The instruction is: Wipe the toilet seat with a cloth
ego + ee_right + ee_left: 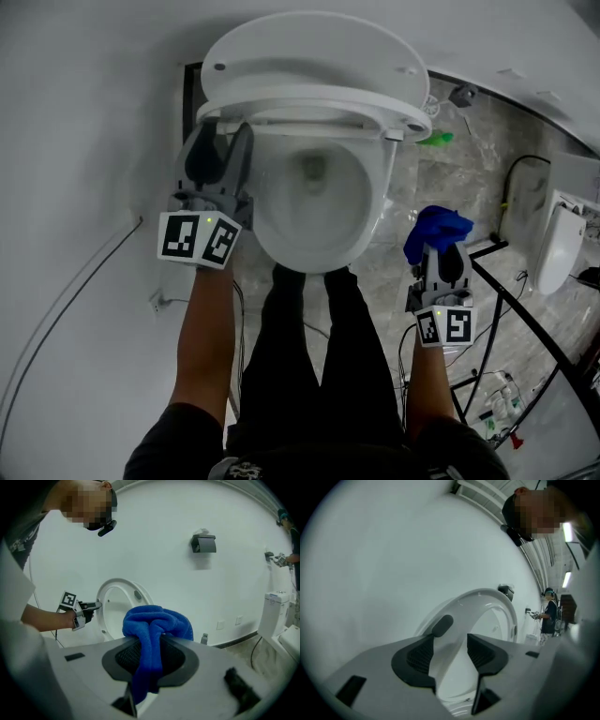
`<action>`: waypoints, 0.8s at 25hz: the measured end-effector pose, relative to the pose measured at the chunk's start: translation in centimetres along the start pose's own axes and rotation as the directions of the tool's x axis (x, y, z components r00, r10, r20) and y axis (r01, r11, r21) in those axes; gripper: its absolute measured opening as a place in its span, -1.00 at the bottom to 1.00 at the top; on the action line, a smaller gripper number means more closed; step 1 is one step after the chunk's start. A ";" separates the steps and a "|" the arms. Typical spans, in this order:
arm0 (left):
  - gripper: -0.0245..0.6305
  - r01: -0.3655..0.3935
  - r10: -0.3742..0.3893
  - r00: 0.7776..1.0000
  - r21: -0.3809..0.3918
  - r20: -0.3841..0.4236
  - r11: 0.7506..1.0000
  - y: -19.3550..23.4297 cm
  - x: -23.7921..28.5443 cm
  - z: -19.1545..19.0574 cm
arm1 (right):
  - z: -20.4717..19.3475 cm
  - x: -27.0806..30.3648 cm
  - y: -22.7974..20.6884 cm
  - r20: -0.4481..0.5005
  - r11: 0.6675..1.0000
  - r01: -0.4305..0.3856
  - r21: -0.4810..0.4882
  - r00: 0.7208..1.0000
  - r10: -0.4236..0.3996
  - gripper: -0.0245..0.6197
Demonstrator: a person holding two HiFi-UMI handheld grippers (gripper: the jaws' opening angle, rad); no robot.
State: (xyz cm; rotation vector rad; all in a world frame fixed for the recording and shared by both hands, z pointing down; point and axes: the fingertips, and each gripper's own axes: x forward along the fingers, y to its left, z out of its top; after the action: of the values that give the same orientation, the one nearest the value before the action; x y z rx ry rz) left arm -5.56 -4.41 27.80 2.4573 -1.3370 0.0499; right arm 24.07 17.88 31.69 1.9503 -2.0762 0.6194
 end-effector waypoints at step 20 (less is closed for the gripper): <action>-0.23 -0.133 0.138 0.990 0.178 -0.019 0.975 1.7 6.3 0.9 | -0.3 0.5 1.2 -0.009 0.994 -0.109 0.002 0.994 0.109 -0.66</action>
State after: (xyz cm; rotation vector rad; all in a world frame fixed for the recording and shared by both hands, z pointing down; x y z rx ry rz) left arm -3.63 -10.61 28.68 2.4913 -1.5452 0.2489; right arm 22.75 17.58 32.03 1.8406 -2.1892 0.6501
